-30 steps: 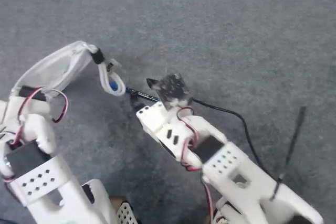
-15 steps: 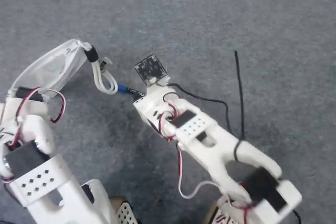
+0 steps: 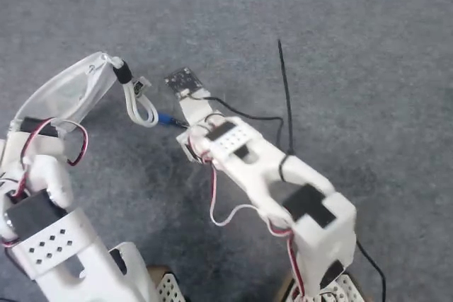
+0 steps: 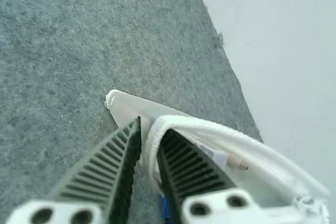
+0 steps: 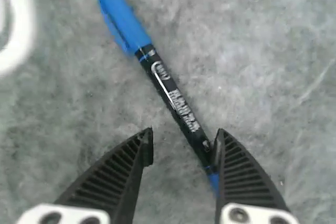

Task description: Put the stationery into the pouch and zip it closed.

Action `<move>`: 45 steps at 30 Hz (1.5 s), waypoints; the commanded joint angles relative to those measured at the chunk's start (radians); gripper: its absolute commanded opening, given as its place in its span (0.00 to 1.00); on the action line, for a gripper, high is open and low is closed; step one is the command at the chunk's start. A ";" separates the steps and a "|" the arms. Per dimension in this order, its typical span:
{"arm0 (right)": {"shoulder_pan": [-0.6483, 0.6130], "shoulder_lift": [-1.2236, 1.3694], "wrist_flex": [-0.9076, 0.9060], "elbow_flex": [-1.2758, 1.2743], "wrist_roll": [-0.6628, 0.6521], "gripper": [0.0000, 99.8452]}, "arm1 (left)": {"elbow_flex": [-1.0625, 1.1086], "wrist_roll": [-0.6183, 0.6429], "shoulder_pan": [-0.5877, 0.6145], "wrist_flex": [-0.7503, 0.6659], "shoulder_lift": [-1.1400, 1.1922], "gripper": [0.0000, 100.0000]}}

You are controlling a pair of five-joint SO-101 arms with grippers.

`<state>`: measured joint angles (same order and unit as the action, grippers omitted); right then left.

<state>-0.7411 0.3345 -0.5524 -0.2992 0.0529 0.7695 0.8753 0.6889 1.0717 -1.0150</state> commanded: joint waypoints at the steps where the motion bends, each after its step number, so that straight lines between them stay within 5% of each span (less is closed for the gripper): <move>1: 0.018 0.091 -0.186 0.233 -0.006 0.17 | -0.016 0.018 0.002 -0.041 -0.044 0.01; 11: 0.048 0.277 -0.541 0.580 -0.005 0.17 | -0.016 0.018 0.002 -0.041 -0.044 0.01; 21: 0.045 0.367 -0.570 0.638 -0.005 0.15 | -0.016 0.018 0.002 -0.041 -0.044 0.01; 25: 0.050 0.346 -0.575 0.638 -0.005 0.00 | -0.016 0.018 0.002 -0.041 -0.044 0.01; 38: 0.165 0.064 -0.990 0.637 -0.009 0.01 | -0.018 0.018 0.000 -0.041 -0.044 0.01; 45: 0.163 0.051 -1.030 0.637 -0.005 0.05 | -0.021 0.018 0.000 -0.043 -0.048 0.01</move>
<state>-0.5892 0.4818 -1.5589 0.3176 0.0514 0.7695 0.8753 0.6889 1.0717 -1.0150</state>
